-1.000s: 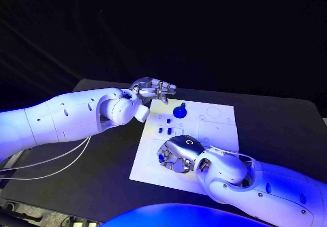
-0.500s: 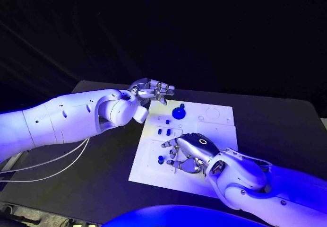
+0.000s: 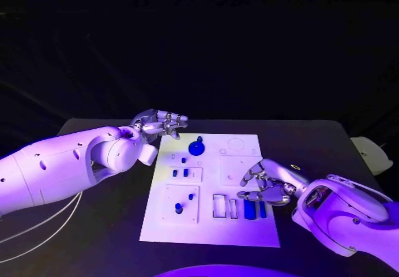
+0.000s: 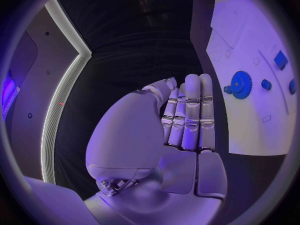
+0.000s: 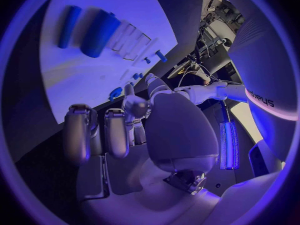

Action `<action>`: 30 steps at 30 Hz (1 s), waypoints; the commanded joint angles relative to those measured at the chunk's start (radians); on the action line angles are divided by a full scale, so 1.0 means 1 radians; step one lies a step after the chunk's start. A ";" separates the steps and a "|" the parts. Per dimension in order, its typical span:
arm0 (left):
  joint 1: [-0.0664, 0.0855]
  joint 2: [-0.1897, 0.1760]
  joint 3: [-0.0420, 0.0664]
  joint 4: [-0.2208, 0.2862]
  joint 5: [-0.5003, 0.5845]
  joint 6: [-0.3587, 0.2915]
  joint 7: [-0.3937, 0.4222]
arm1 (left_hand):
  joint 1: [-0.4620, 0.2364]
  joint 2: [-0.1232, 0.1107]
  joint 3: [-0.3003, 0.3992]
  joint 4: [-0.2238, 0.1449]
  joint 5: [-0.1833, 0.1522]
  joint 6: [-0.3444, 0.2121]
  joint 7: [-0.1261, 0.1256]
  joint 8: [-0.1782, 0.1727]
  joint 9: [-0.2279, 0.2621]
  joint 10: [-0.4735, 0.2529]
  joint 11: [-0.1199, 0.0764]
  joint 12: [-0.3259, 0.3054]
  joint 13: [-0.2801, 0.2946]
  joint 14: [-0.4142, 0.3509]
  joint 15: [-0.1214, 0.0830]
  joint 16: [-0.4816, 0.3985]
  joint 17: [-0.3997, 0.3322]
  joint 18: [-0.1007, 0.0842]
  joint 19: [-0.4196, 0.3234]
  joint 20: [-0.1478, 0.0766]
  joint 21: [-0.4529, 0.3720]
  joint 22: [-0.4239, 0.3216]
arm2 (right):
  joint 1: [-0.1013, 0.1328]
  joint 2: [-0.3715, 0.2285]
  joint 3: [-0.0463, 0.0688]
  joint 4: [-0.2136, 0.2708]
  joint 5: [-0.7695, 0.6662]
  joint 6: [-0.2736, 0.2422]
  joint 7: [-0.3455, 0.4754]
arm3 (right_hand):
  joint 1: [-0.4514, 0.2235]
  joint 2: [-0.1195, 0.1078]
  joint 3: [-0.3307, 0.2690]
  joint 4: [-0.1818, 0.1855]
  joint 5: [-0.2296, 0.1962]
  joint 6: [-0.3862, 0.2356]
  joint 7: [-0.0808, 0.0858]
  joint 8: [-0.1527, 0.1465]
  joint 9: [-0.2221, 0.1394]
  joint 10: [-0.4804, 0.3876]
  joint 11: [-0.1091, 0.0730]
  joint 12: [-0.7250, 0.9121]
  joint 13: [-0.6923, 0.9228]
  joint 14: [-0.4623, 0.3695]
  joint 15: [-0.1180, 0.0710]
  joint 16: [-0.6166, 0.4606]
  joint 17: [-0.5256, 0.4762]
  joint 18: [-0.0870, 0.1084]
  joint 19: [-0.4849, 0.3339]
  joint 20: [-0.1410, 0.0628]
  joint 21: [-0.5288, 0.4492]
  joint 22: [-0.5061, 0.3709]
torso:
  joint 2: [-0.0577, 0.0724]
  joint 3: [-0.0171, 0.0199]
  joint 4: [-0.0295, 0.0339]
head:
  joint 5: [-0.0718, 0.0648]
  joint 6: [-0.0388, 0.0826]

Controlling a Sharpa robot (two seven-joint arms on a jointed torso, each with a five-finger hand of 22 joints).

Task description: Assemble the parts on the task board

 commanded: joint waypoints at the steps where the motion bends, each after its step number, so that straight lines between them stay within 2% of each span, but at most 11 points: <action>1: 0.001 -0.001 0.000 0.003 0.001 0.010 0.009 | 0.001 0.010 -0.006 -0.002 -0.005 -0.008 0.002 -0.001 0.001 -0.006 -0.003 0.004 0.001 -0.003 0.000 -0.005 -0.002 0.014 -0.002 0.002 -0.005 -0.001 | -0.001 -0.034 -0.004 0.017 0.038 0.013 -0.063 | -0.006 0.012 -0.041 0.022 0.003 -0.004 -0.001 0.009 0.021 0.008 0.006 0.118 0.140 0.067 0.003 0.019 0.053 -0.018 0.041 -0.007 0.022 0.217 | -0.005 -0.0004 -0.0104 | -0.034 -0.002; 6: 0.000 -0.003 -0.001 0.004 0.001 0.011 0.010 | 0.001 0.010 -0.006 -0.002 -0.005 -0.008 0.002 -0.001 0.001 -0.006 -0.003 0.004 0.001 -0.003 0.000 -0.005 -0.002 0.014 -0.002 0.002 -0.005 -0.001 | -0.010 -0.084 -0.011 0.035 -0.025 0.015 -0.110 | -0.024 0.026 -0.094 0.035 0.014 -0.005 -0.004 0.021 0.050 0.026 0.004 0.182 0.223 0.073 0.002 0.040 0.091 -0.024 0.053 -0.007 0.052 0.226 | -0.007 0.0002 -0.0148 | -0.054 -0.013; 9: -0.001 -0.004 -0.002 0.005 0.001 0.012 0.011 | 0.001 0.010 -0.006 -0.002 -0.005 -0.008 0.002 -0.001 0.001 -0.006 -0.003 0.004 0.001 -0.003 0.000 -0.005 -0.002 0.014 -0.002 0.002 -0.005 -0.001 | -0.028 -0.091 -0.013 0.041 -0.065 0.021 -0.143 | -0.036 0.032 -0.116 0.036 0.016 -0.007 -0.005 0.025 0.061 0.028 0.004 0.193 0.239 0.074 0.002 0.047 0.102 -0.026 0.057 -0.008 0.062 0.228 | -0.008 0.0001 -0.0157 | -0.065 -0.018; 13: -0.002 -0.006 -0.002 0.007 0.001 0.013 0.011 | 0.001 0.010 -0.006 -0.002 -0.005 -0.008 0.002 -0.001 0.001 -0.006 -0.003 0.004 0.001 -0.003 0.000 -0.005 -0.002 0.014 -0.002 0.002 -0.005 -0.001 | -0.052 -0.082 -0.015 0.038 -0.092 0.021 -0.174 | -0.035 0.033 -0.119 0.036 0.020 -0.008 -0.005 0.025 0.064 0.028 0.003 0.193 0.240 0.075 0.002 0.049 0.106 -0.027 0.058 -0.008 0.066 0.229 | -0.007 -0.0003 -0.0136 | -0.080 -0.022; 17: -0.002 -0.009 -0.003 0.009 0.001 0.013 0.011 | 0.001 0.010 -0.006 -0.002 -0.005 -0.008 0.002 -0.001 0.001 -0.006 -0.003 0.004 0.001 -0.003 0.000 -0.005 -0.002 0.014 -0.002 0.002 -0.005 -0.001 | -0.070 -0.067 -0.015 0.030 -0.118 0.011 -0.197 | -0.034 0.034 -0.124 0.035 0.024 -0.009 -0.005 0.025 0.067 0.027 0.003 0.192 0.240 0.075 0.002 0.050 0.108 -0.027 0.058 -0.008 0.066 0.229 | -0.006 -0.0001 -0.0132 | -0.082 -0.027; 20: -0.002 -0.010 -0.003 0.010 0.001 0.013 0.012 | 0.001 0.010 -0.006 -0.002 -0.005 -0.008 0.002 -0.001 0.001 -0.006 -0.003 0.004 0.001 -0.003 0.000 -0.005 -0.002 0.014 -0.002 0.002 -0.005 -0.001 | -0.081 -0.051 -0.016 0.020 -0.138 0.006 -0.214 | -0.033 0.034 -0.125 0.035 0.026 -0.010 -0.005 0.025 0.067 0.027 0.003 0.192 0.241 0.075 0.002 0.050 0.109 -0.027 0.058 -0.008 0.067 0.230 | -0.006 -0.0018 -0.0128 | -0.081 -0.029; 24: -0.002 -0.012 -0.003 0.011 0.001 0.013 0.012 | 0.001 0.010 -0.006 -0.002 -0.005 -0.008 0.002 -0.001 0.001 -0.006 -0.003 0.004 0.001 -0.003 0.000 -0.005 -0.002 0.014 -0.002 0.002 -0.005 -0.001 | -0.090 -0.029 -0.016 0.009 -0.156 0.000 -0.225 | -0.033 0.035 -0.127 0.035 0.028 -0.010 -0.005 0.025 0.069 0.027 0.003 0.192 0.242 0.075 0.002 0.051 0.109 -0.027 0.059 -0.008 0.067 0.230 | -0.005 -0.0009 -0.0142 | -0.076 -0.033; 30: -0.003 -0.014 -0.003 0.014 0.001 0.014 0.012 | -0.002 0.012 -0.007 -0.002 -0.006 -0.009 0.002 0.000 0.001 -0.008 -0.003 0.007 0.002 -0.003 0.001 -0.006 -0.003 0.014 -0.002 0.003 -0.006 -0.003 | -0.098 0.000 -0.015 -0.011 -0.171 0.000 -0.235 | -0.034 0.041 -0.134 0.036 0.040 -0.012 -0.005 0.026 0.074 0.026 0.003 0.192 0.245 0.075 0.002 0.052 0.110 -0.027 0.059 -0.008 0.068 0.230 | -0.005 -0.0009 -0.0127 | -0.070 -0.036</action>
